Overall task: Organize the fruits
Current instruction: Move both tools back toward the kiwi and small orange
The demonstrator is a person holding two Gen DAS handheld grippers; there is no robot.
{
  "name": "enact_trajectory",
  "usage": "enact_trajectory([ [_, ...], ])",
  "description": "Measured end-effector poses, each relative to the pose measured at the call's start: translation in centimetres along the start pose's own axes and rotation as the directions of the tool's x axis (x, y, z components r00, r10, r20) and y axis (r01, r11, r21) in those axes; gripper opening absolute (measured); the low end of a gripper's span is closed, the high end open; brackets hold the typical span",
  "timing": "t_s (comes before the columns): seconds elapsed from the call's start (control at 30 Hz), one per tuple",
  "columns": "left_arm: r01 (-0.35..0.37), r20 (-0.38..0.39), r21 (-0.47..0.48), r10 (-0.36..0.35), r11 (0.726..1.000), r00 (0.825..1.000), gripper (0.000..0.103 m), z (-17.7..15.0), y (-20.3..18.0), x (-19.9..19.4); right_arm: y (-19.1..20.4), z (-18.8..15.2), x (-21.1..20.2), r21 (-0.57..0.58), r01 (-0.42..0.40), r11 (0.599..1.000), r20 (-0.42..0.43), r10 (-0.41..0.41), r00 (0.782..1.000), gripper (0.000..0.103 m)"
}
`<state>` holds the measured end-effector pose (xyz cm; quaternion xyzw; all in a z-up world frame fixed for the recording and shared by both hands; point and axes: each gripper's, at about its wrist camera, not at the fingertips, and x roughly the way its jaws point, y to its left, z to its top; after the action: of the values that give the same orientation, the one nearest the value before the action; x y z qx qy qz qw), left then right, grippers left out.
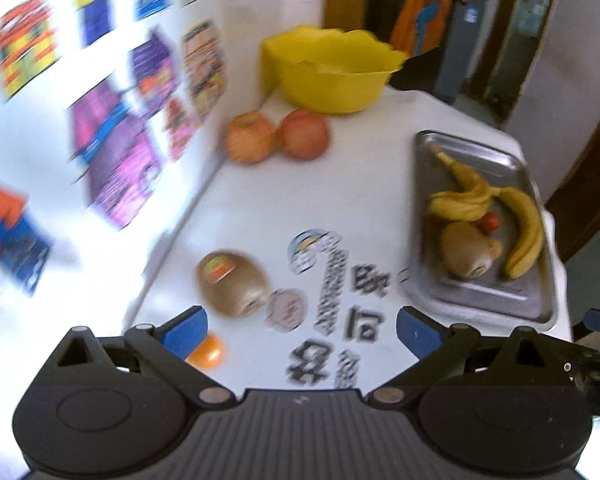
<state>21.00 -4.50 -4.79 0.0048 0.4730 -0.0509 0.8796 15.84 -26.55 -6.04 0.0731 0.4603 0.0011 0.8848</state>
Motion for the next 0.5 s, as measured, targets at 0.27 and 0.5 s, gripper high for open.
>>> enact_trajectory([
  [0.27,-0.078,-0.047,-0.113,0.073,0.991,0.996,0.102,-2.2,4.3,-0.9,4.8,0.2,1.6,-0.116,-0.102,0.988,-0.092,0.091,0.992,0.102],
  [0.5,-0.176,-0.12,-0.13,0.161,0.976,0.98,0.102,-3.9,6.3,-0.2,8.9,0.2,3.9,-0.217,-0.136,0.967,-0.211,0.09,0.973,0.102],
])
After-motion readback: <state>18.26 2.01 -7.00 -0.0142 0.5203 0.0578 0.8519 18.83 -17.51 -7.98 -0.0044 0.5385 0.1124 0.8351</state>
